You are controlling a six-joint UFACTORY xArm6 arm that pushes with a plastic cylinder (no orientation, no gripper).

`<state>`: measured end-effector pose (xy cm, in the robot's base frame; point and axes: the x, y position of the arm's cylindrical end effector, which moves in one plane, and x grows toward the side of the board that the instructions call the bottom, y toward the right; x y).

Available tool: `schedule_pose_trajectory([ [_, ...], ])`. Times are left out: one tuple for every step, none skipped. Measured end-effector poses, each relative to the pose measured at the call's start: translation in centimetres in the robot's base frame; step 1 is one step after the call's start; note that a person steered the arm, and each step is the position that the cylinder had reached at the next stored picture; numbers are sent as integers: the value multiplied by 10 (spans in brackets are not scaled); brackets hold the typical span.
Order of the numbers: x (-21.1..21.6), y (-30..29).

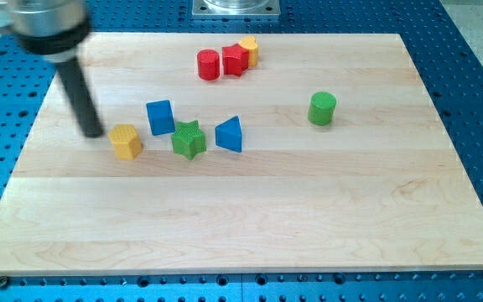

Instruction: Make a group of red blocks and yellow blocks towards the center top of the board

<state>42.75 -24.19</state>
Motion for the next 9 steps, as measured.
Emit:
schedule_pose_trajectory([
  [71,38],
  [54,70],
  [-1,71],
  [-27,118],
  [-56,161],
  [-18,157],
  [-18,186],
  [-78,201],
  [-98,243],
])
